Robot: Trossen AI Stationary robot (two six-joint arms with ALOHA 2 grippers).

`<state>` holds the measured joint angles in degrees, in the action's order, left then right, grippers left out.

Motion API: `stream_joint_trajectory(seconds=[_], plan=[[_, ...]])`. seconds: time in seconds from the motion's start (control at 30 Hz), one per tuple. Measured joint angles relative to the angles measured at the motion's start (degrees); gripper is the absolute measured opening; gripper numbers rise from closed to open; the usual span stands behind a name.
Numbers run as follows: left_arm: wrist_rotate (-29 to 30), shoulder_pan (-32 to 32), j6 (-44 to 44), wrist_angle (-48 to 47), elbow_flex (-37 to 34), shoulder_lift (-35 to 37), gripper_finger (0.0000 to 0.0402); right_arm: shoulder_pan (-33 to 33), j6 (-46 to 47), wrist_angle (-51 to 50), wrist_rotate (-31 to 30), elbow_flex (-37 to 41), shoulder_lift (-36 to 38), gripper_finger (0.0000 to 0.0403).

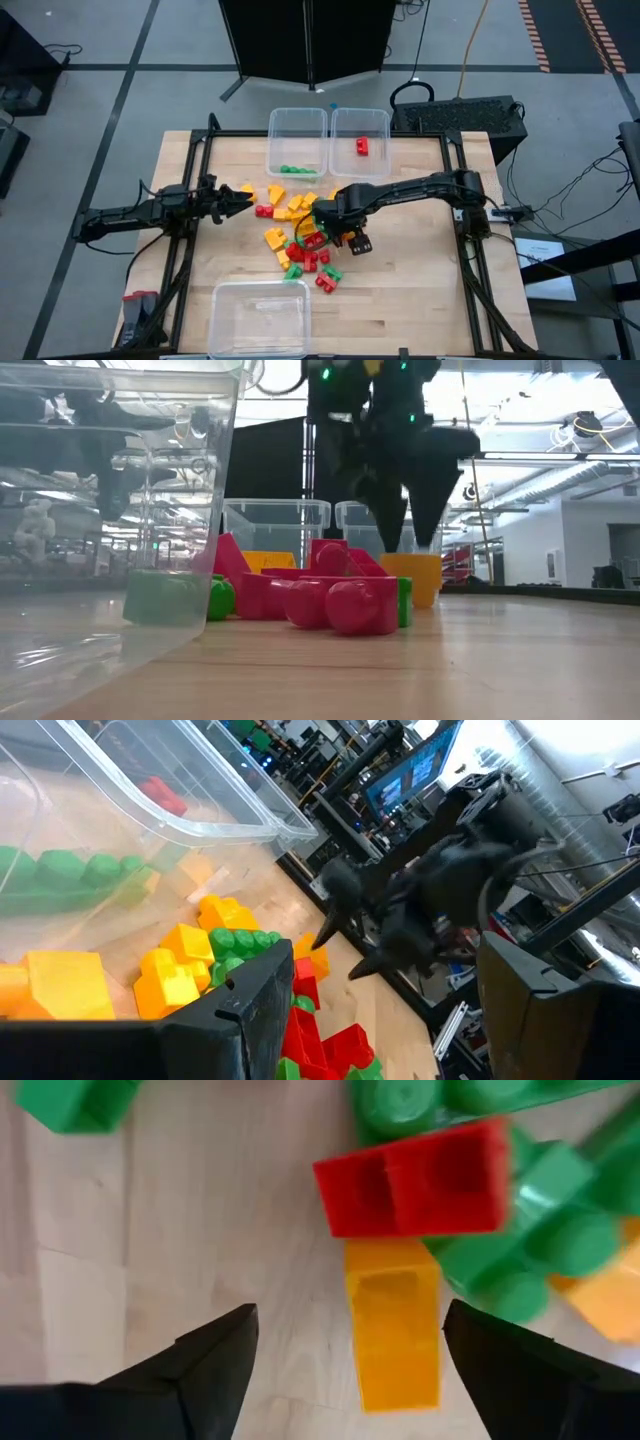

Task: Sort blocks
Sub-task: Put the yellow game piece into the bottom transparent bin

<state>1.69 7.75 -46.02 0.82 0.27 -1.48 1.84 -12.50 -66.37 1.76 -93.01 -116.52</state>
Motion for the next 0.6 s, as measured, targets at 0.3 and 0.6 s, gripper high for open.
stream_joint_trajectory(seconds=[0.3,0.6], plan=[[0.0,0.0,0.0,0.0,0.0,0.0,0.0210,-0.7,-0.1,-0.6,-0.3,0.0,-8.2,0.0290],[0.0,0.0,0.0,0.0,0.0,0.0,0.0210,-0.3,1.6,0.3,-1.8,0.0,-9.5,0.0120]])
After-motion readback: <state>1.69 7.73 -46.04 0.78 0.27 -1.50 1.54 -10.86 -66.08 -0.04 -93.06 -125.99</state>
